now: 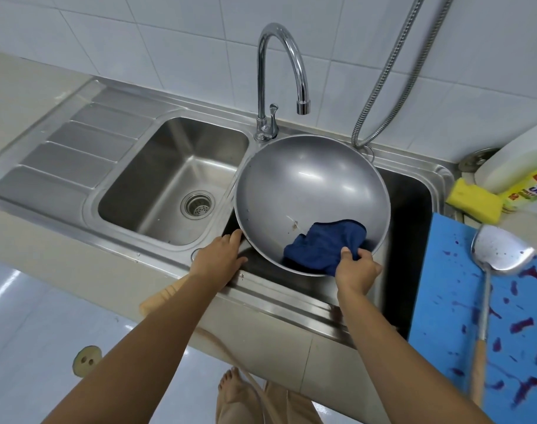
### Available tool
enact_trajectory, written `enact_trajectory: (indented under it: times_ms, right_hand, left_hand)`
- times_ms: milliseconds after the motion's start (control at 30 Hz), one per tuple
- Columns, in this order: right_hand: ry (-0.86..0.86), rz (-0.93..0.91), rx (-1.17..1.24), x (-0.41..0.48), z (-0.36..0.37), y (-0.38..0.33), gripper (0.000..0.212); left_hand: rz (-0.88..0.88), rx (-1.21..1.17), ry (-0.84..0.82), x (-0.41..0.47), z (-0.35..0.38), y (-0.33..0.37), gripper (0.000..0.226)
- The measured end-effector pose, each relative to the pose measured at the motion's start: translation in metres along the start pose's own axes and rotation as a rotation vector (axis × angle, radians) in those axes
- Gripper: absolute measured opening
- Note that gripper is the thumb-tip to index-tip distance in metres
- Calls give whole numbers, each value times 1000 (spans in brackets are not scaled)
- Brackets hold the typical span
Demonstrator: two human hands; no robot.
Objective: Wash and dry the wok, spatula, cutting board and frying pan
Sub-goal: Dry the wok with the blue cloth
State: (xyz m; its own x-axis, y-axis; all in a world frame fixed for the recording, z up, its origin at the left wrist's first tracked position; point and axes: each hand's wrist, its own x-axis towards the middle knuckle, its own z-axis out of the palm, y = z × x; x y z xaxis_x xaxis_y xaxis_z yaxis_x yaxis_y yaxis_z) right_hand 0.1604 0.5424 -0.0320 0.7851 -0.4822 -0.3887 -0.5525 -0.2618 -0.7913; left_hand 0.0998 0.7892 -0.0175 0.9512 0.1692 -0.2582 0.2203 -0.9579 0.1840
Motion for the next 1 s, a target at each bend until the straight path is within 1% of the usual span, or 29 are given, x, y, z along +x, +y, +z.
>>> enact_trajectory:
  times_ms: [67, 133, 233, 300, 433, 567, 700, 767, 800, 833, 900, 933, 967, 1000]
  right_hand:
    - [15, -22, -3, 1, -1, -1, 24]
    - [27, -40, -10, 2, -2, -3, 24]
    - [49, -35, -9, 2, -2, -5, 25]
    - [63, -32, 6, 3, -1, -6, 27]
    - [88, -61, 17, 3, 2, -6, 28]
    - [110, -100, 32, 1, 13, -9, 22]
    - [106, -89, 32, -6, 27, -12, 15]
    - [105, -64, -54, -10, 34, -17, 13]
    - [121, -72, -136, -12, 37, -18, 13]
    - [152, -120, -242, -15, 41, -20, 12]
    - [226, -304, -480, -21, 51, -23, 12]
    - [236, -386, -576, -23, 57, -25, 12]
    - [191, -449, -642, -23, 65, -28, 12]
    - [88, -504, -653, -22, 73, -32, 15]
  left_hand:
    - [-2, 92, 50, -5, 0, 2, 40]
    - [-36, 169, 73, -8, 0, 3, 41]
    - [-89, 235, 28, -10, -2, 5, 44]
    - [-76, 260, -14, -12, 0, 6, 43]
    - [-23, 229, -60, -10, 1, 4, 39]
    - [-32, 160, -83, -6, -2, 5, 38]
    - [-55, 91, -92, -6, -3, 5, 35]
    - [-54, 68, -100, -4, -4, 5, 33]
    - [-52, 60, -103, -3, -4, 4, 33]
    - [-51, 53, -105, -2, -3, 3, 35]
    - [-50, 41, -107, 0, -1, 1, 35]
    - [-47, 33, -106, 1, 0, -1, 35]
    - [-43, 24, -103, 2, 1, -2, 35]
    - [-38, 17, -98, 2, 1, -3, 35]
